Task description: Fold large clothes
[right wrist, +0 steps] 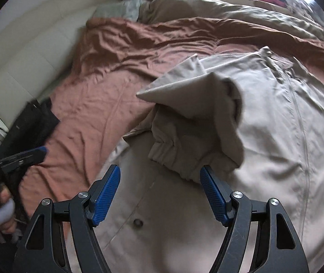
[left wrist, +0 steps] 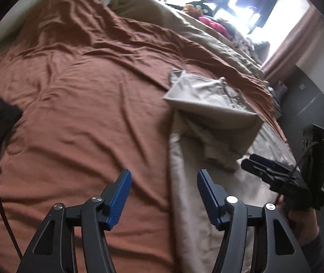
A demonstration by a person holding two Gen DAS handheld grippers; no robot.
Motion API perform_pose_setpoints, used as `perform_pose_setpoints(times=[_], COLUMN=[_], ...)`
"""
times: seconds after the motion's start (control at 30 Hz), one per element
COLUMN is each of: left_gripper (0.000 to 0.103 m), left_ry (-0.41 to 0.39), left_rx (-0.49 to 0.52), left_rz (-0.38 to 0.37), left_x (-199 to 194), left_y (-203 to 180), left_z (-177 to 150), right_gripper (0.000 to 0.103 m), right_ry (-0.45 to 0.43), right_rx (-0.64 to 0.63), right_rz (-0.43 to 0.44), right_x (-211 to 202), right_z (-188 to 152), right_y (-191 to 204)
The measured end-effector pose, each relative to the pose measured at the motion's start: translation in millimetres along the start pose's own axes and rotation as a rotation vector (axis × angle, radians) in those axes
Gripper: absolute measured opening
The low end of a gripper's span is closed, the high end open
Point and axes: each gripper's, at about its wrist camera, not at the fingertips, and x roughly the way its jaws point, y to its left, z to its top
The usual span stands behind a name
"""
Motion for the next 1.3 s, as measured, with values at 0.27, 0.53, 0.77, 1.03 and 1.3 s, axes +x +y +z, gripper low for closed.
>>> perform_pose_setpoints(times=[0.27,0.53,0.77,1.03,1.3], left_gripper=[0.059,0.059,0.059,0.059,0.059], left_ry=[0.015,0.021,0.024,0.056,0.091], left_rx=[-0.078,-0.089,-0.047,0.013,0.081], left_rz=[0.03,0.042,0.038,0.03,0.063], left_x=[1,2,14,44,76], left_y=[43,51,28,-9,-41], left_z=[-16,-14,0,17,33], right_gripper=[0.071,0.026,0.007,0.006,0.006], right_ry=[0.115,0.15,0.078,-0.059,-0.134], right_rx=[-0.125,-0.187,-0.062,0.075,0.162], right_rz=[-0.147,-0.319,-0.206,-0.078,-0.111], right_x=[69,110,66,-18,-76], right_z=[15,19,40,53,45], right_y=[32,29,-1,-56,-127])
